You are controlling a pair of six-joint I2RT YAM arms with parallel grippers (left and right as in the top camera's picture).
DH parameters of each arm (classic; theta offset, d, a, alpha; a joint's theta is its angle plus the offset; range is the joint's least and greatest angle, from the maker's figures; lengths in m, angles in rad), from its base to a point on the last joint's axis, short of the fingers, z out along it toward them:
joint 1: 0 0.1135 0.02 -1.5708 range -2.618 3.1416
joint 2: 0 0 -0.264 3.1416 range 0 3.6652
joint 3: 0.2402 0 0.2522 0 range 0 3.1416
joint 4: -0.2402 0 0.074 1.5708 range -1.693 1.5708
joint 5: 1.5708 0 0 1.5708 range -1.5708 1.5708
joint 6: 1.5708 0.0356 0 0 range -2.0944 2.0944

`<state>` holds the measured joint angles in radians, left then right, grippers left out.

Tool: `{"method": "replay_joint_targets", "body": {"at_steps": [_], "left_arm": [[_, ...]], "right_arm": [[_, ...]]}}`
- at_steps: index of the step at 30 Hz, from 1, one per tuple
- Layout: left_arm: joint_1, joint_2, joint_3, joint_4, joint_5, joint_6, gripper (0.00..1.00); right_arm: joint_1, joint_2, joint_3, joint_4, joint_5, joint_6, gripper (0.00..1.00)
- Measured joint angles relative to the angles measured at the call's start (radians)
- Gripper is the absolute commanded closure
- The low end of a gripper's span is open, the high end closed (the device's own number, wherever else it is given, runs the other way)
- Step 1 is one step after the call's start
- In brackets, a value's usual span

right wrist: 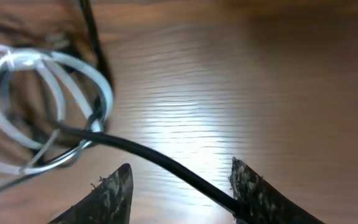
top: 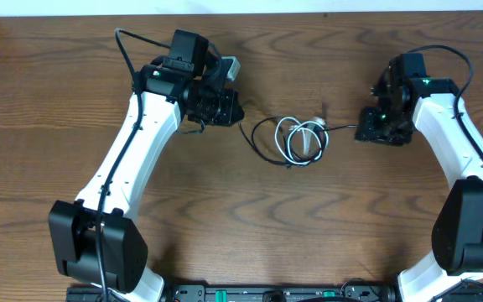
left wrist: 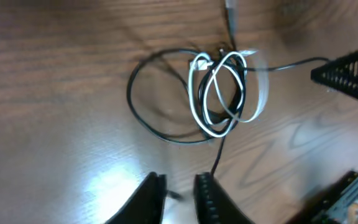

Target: Untangle cables

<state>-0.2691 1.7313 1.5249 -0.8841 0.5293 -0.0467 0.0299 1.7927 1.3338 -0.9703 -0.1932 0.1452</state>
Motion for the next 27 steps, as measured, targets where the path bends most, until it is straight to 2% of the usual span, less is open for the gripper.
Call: {"method": "replay_joint_targets", "body": {"at_steps": [5,8,13,19,27], "left_arm": [[0.0,0.0,0.0,0.002,-0.014,0.005,0.46],[-0.003,0.0,0.0,0.003,-0.016,0.005,0.39],[-0.03,0.006,0.0,0.018,-0.016,-0.002,0.38],[-0.112,0.079,0.0,0.088,-0.016,-0.01,0.39],[-0.226,0.219,0.0,0.233,-0.035,-0.025,0.39]], "right_arm": [[0.0,0.0,-0.001,0.05,-0.157,-0.053,0.5],[0.004,0.0,-0.001,0.107,-0.237,-0.058,0.48],[0.027,0.0,-0.001,0.156,-0.241,0.022,0.46],[0.025,0.0,-0.002,0.141,-0.117,0.153,0.42],[-0.008,0.0,-0.002,0.104,-0.039,0.172,0.41]]}}
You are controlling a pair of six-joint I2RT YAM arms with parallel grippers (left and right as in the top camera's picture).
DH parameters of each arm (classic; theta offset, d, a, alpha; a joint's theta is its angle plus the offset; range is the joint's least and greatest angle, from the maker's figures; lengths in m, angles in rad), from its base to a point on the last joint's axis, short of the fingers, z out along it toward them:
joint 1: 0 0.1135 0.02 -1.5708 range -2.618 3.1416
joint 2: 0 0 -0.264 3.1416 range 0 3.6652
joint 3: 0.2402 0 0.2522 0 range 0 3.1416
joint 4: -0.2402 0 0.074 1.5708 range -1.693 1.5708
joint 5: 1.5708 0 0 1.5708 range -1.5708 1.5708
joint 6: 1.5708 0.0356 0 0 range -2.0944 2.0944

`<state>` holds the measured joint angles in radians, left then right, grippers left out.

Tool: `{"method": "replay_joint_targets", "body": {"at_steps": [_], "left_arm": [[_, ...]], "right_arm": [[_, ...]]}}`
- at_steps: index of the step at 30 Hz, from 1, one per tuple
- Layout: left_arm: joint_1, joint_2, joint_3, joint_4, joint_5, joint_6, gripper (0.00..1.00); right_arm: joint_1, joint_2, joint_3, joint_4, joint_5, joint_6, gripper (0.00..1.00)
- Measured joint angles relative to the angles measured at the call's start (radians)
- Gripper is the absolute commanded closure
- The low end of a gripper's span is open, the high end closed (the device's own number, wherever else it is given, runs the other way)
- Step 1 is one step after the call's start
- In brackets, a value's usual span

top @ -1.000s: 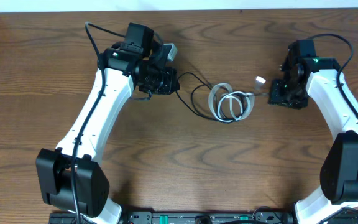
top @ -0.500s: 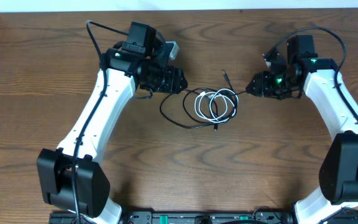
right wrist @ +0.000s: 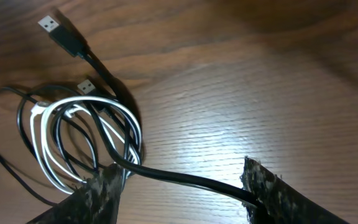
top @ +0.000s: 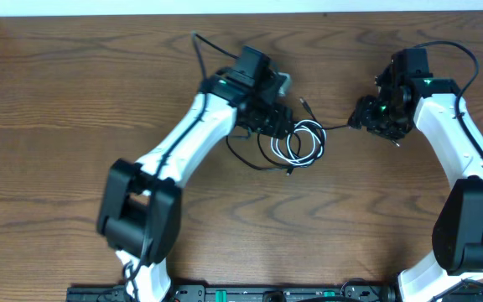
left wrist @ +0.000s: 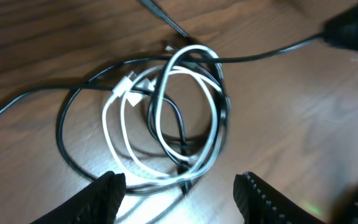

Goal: Untangle cables
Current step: 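Lower the left gripper onto the cable pile and grasp a cable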

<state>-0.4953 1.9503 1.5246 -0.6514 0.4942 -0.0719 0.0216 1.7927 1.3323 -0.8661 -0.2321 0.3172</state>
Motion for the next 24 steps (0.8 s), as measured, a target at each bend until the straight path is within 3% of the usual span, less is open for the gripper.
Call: {"method": "replay_joint_targets", "body": {"at_steps": [5,11,13,17,24], "left_arm": [[-0.024,0.093,0.0,0.093,-0.027,-0.003,0.4],[-0.044,0.158,0.0,0.125,-0.053,-0.007,0.5],[-0.056,0.171,0.0,0.126,-0.057,-0.008,0.58],[-0.084,0.196,0.0,0.126,-0.082,-0.011,0.9],[-0.092,0.198,0.0,0.126,-0.116,-0.007,0.93]], "right_arm": [[-0.003,0.0,0.0,-0.009,0.006,-0.011,0.41],[-0.003,0.0,0.0,-0.011,0.01,-0.014,0.41],[-0.003,0.0,0.0,-0.011,0.01,-0.014,0.41],[-0.003,0.0,0.0,-0.011,0.013,-0.018,0.41],[-0.003,0.0,0.0,-0.013,0.014,-0.025,0.42]]}}
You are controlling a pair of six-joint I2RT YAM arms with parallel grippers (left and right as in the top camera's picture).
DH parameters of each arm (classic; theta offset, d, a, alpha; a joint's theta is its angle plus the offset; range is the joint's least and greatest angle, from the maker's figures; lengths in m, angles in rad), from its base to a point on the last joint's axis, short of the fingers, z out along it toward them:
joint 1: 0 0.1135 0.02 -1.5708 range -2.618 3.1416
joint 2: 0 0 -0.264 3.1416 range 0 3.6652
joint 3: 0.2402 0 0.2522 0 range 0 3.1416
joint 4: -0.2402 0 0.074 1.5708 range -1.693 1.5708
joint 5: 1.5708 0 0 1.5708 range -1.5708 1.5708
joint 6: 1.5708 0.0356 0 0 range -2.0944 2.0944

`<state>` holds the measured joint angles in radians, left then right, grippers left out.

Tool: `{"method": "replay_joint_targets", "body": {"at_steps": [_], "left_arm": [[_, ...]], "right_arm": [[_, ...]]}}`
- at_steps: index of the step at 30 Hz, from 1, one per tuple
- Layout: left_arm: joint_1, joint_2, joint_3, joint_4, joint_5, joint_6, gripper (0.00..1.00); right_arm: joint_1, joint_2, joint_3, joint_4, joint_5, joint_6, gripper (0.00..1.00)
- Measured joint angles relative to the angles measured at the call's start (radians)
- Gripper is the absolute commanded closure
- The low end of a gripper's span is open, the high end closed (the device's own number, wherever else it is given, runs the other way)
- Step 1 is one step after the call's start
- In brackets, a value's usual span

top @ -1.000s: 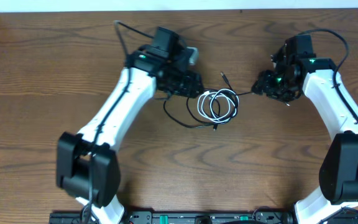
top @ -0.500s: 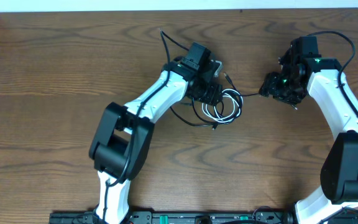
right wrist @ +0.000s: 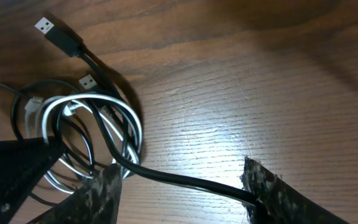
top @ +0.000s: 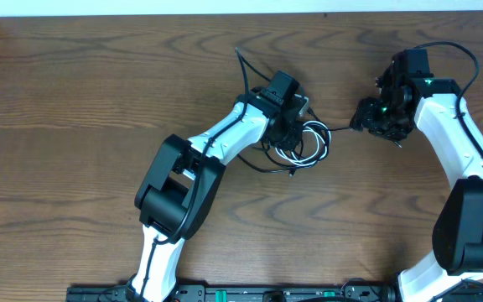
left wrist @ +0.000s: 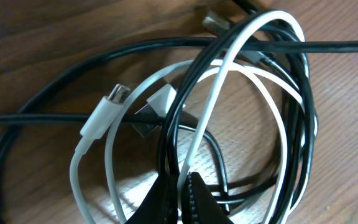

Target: Untangle cables

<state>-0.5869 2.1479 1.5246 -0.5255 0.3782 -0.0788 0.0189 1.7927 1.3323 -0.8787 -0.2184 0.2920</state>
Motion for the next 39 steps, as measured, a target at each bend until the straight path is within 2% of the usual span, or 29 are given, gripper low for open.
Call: {"method": "replay_joint_targets", "body": {"at_steps": [6,13,16,24,30,33,36,38,39], "left_arm": [[0.013,-0.114,0.0,-0.025,-0.017,-0.02,0.92],[0.007,-0.422,0.002,-0.048,-0.018,-0.06,0.93],[0.004,-0.495,0.002,-0.058,-0.018,-0.075,0.93],[0.01,-0.525,0.002,-0.05,-0.018,-0.087,0.93],[0.035,-0.525,0.002,-0.043,-0.018,-0.125,0.93],[0.036,-0.525,0.002,-0.043,-0.018,-0.133,0.93],[0.036,-0.525,0.002,-0.042,-0.018,-0.143,0.93],[0.036,-0.525,0.002,-0.042,-0.024,-0.153,0.93],[0.036,-0.525,0.002,-0.042,-0.038,-0.159,0.93]], "right_arm": [[0.0,0.0,0.0,0.0,0.003,-0.002,0.43],[0.0,0.0,0.0,0.0,-0.003,-0.012,0.44],[0.0,0.0,0.0,0.001,-0.033,-0.037,0.39],[0.0,-0.019,-0.001,0.007,-0.314,-0.243,0.26],[0.0,-0.181,-0.004,0.019,-0.414,-0.32,0.27],[-0.004,-0.274,-0.004,0.043,-0.408,-0.294,0.29],[-0.015,-0.335,-0.004,0.05,-0.353,-0.192,0.28],[-0.024,-0.349,-0.004,0.05,-0.315,-0.117,0.19],[-0.027,-0.35,-0.004,0.049,-0.297,-0.083,0.11]]}}
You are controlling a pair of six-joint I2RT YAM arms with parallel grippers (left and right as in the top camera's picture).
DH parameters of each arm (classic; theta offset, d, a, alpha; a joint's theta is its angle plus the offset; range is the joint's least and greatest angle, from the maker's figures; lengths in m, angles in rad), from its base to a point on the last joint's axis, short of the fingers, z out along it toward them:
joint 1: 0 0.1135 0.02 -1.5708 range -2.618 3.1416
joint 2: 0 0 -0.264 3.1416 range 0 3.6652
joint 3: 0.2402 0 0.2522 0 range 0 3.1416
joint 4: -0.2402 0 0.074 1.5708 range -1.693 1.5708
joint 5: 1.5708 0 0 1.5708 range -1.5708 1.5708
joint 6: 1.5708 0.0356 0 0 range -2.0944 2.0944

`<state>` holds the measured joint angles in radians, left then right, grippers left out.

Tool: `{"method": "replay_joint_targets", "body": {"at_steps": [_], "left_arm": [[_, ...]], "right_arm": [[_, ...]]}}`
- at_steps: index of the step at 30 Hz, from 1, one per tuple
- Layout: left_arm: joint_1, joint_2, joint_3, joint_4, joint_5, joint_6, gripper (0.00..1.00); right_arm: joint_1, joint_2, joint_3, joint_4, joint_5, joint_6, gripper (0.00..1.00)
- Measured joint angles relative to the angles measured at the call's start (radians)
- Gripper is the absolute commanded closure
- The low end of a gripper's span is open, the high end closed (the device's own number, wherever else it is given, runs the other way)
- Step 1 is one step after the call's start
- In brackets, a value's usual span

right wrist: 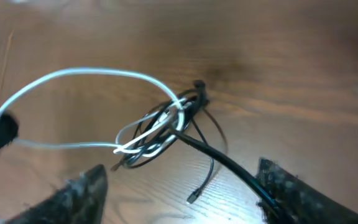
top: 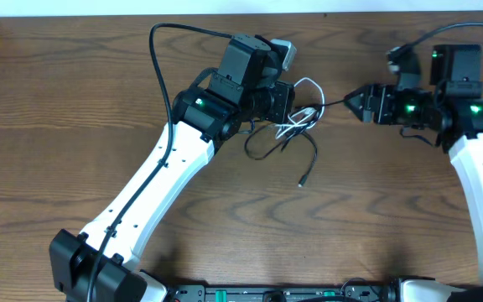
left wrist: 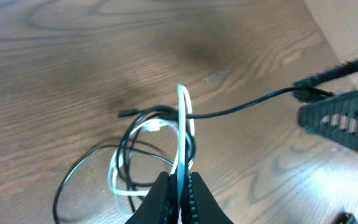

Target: Untangle cables

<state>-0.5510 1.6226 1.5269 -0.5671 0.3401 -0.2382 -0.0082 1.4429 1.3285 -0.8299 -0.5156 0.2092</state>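
Observation:
The tangle (top: 282, 131) of black and white cables hangs partly off the wooden table. In the left wrist view my left gripper (left wrist: 180, 186) is shut on a white cable (left wrist: 183, 118), and overhead a white loop (top: 309, 86) stands out past it. From the knot a black cable (top: 334, 105) runs taut to my right gripper (top: 366, 102). In the right wrist view that black cable (right wrist: 225, 163) ends against the right finger (right wrist: 278, 186), and the right gripper (right wrist: 182, 169) has its fingers wide apart. A loose black plug end (top: 302, 181) trails near the front.
The bare wooden table (top: 74, 109) stretches left of and in front of the arms. Its far edge meets a white wall (top: 225, 7). The left arm's own black lead (top: 162, 50) arcs above its elbow.
My left gripper was down in the coil, shut on the white strand. It is now raised and farther back with the white loop drawn out. The right gripper is higher and farther right.
My left gripper was nearly shut to the left of a flat coil, with the black cable at my right gripper's finger. Then it was open over the coil, then shut inside it on the white strand. Now the coil is pulled up and stretched between both arms.

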Motion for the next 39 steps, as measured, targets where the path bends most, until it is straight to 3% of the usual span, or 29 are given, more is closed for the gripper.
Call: {"method": "replay_joint_targets", "body": {"at_steps": [2,8,18,22,27,34,37,39], "left_arm": [[0.0,0.0,0.0,0.0,-0.036,-0.023,0.93],[0.0,0.0,0.0,-0.001,-0.109,-0.064,0.93],[0.0,0.0,0.0,-0.019,-0.137,-0.08,0.93],[0.0,0.0,0.0,-0.035,-0.149,-0.08,0.93],[0.0,0.0,0.0,-0.043,-0.179,-0.08,0.93],[0.0,0.0,0.0,-0.03,-0.19,-0.083,0.93],[0.0,0.0,0.0,-0.003,-0.19,-0.102,0.93],[0.0,0.0,0.0,0.017,-0.189,-0.114,0.93]], "right_arm": [[-0.003,0.004,0.0,-0.005,0.04,0.063,0.01],[-0.003,0.011,-0.001,0.06,0.037,0.134,0.01],[-0.016,0.011,-0.002,0.455,-0.453,0.074,0.01],[-0.063,0.011,-0.002,0.518,-0.571,0.111,0.01],[-0.143,0.011,-0.002,0.396,-0.573,0.145,0.01],[-0.159,0.013,-0.002,0.103,-0.341,0.138,0.01],[-0.106,0.022,-0.002,0.045,-0.272,0.124,0.16],[-0.058,0.034,-0.002,0.024,-0.233,0.122,0.21]]}}
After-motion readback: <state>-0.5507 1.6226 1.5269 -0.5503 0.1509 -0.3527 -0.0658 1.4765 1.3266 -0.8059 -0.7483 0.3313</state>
